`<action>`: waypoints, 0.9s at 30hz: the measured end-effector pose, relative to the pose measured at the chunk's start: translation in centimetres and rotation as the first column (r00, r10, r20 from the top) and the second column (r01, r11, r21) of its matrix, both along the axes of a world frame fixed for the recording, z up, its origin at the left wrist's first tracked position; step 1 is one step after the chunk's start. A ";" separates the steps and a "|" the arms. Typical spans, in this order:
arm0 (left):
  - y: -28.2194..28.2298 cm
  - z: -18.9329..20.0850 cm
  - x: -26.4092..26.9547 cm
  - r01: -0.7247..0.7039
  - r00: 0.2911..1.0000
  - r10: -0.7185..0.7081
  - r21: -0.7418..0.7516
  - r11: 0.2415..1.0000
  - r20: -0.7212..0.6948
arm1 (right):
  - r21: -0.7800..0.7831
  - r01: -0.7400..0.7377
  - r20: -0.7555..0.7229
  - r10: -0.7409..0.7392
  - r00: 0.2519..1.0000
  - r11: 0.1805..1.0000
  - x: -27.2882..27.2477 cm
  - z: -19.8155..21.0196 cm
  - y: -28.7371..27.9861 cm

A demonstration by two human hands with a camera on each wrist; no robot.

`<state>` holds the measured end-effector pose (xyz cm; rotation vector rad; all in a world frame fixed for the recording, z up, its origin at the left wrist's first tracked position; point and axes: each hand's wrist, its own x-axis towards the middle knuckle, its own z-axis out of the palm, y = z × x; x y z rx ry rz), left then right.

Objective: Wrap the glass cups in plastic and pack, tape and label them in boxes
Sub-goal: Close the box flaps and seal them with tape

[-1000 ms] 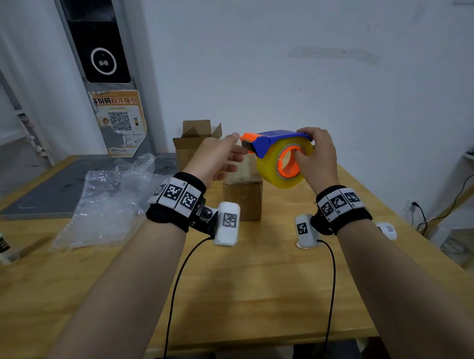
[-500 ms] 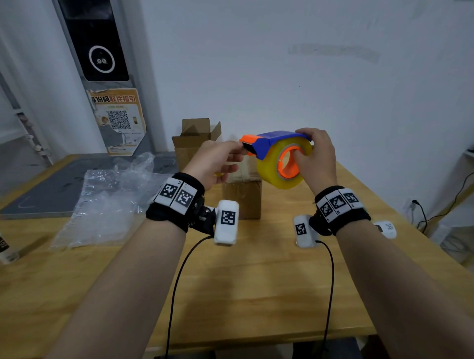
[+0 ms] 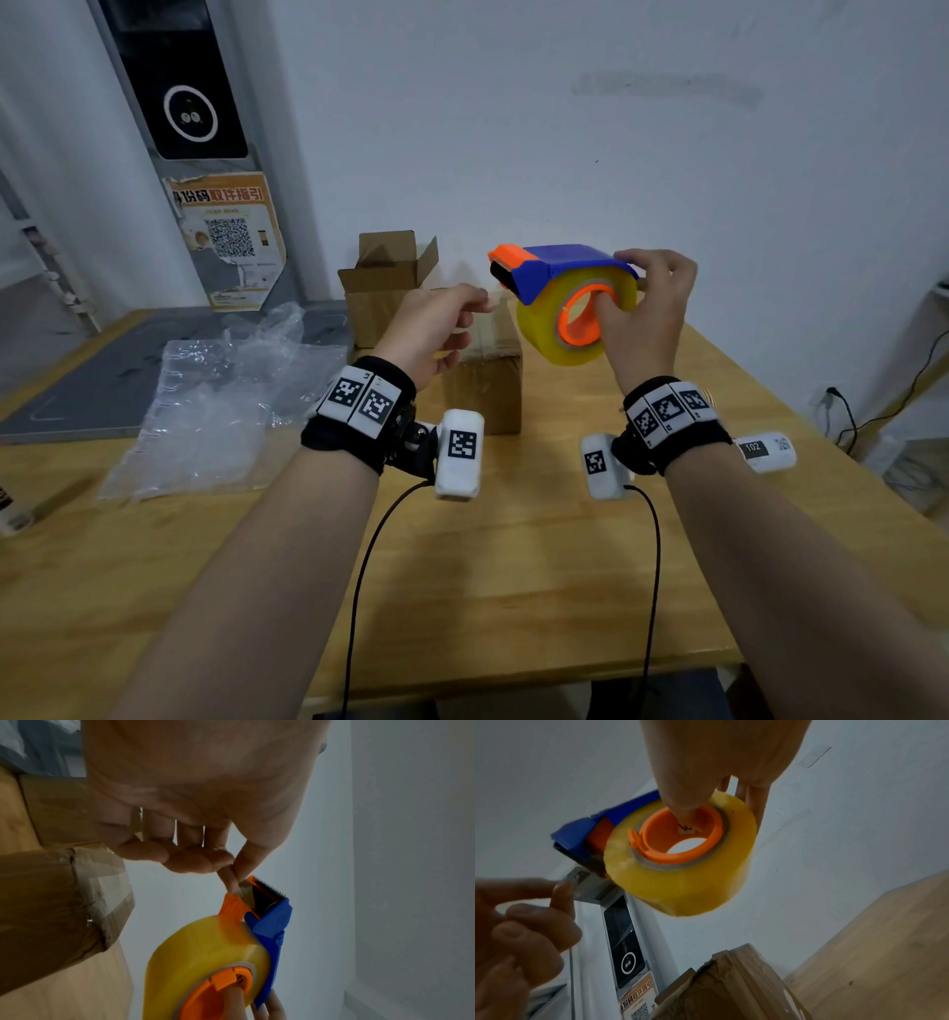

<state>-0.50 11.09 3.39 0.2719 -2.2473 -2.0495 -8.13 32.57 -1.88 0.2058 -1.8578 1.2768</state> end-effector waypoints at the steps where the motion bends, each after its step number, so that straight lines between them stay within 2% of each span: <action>1: 0.1 0.0 -0.2 -0.013 1.000 0.013 0.010 1.000 -0.017 | -0.011 -0.017 -0.010 0.017 1.000 1.000 0.1 -0.1 -0.1; 5: 0.3 0.0 -1.0 -0.096 0.988 0.097 0.010 0.995 -0.122 | -0.100 -0.140 0.070 0.147 0.987 0.985 0.4 -0.1 -0.5; 8: -0.1 0.1 -1.6 -0.142 0.978 0.144 0.024 0.990 -0.151 | -0.175 -0.169 0.107 0.190 0.976 0.970 0.4 -0.2 -0.7; 14: -0.7 -0.4 -2.2 -0.142 0.983 0.145 0.037 0.989 -0.112 | -0.222 -0.208 -0.014 0.210 0.978 0.953 0.5 -0.4 -1.3; 17: -1.0 -1.2 -2.4 -0.111 0.987 0.106 -0.033 0.993 -0.119 | -0.216 -0.229 -0.009 0.233 0.972 0.949 0.0 -0.8 -1.1; 21: -1.2 -2.1 -2.5 -0.073 0.978 0.040 -0.156 0.985 -0.202 | -0.170 -0.175 0.028 0.182 0.983 0.970 -1.0 -1.4 -1.0; 24: -1.0 -2.5 -2.6 -0.085 0.965 0.021 -0.234 0.968 -0.262 | -0.255 -0.105 -0.002 0.108 0.994 0.961 -1.1 -2.0 -1.2; 27: -1.1 -3.0 -2.7 -0.074 0.962 0.002 -0.250 0.965 -0.275 | -0.344 -0.098 0.029 0.115 0.993 0.934 -1.4 -2.6 -1.3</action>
